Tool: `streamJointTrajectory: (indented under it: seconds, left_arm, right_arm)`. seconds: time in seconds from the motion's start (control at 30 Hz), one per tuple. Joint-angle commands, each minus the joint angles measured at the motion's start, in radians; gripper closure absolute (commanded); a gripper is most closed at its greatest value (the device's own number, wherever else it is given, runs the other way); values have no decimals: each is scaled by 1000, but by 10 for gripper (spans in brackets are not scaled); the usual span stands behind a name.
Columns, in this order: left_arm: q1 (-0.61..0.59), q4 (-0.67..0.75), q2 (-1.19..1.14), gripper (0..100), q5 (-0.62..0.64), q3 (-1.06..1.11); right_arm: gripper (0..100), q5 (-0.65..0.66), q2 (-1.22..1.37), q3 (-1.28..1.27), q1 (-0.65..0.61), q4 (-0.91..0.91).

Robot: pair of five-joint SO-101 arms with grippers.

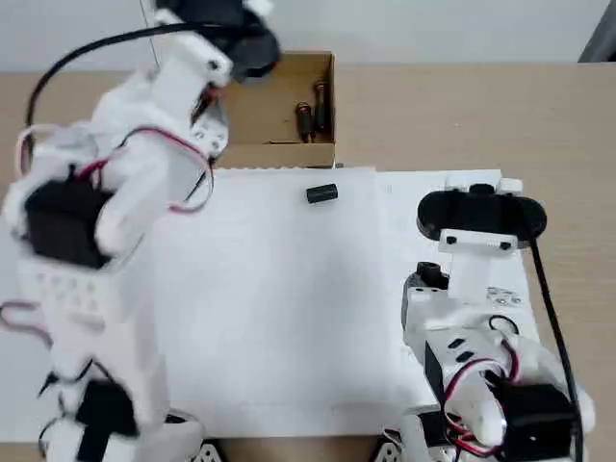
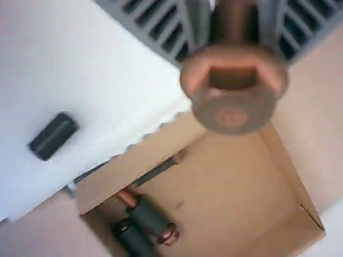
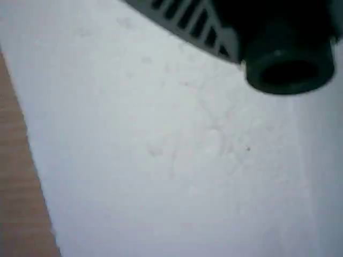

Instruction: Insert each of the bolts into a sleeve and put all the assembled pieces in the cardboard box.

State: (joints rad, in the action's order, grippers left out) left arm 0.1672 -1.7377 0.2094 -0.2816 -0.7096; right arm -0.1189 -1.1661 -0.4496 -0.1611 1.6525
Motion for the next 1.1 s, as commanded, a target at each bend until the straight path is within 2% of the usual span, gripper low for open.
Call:
streamJointTrajectory:
  seconds: [0.0,0.2,0.4,0.83,1.07]
  left_arm:
    - [5,-12,153,994,152,116]
    - [-5,92,310,994,420,331]
    - [5,163,493,994,637,631]
    - [5,661,1109,994,712,1428]
    - [5,770,1459,994,713,1741]
  right_arm:
    - [996,11,-7,6,1,-51]
    - [996,11,-12,-123,-4,-182]
    - [996,-9,-13,-239,-119,-340]
    - [996,-26,-13,-450,-355,-648]
    - [996,-25,-13,-574,-438,-817]
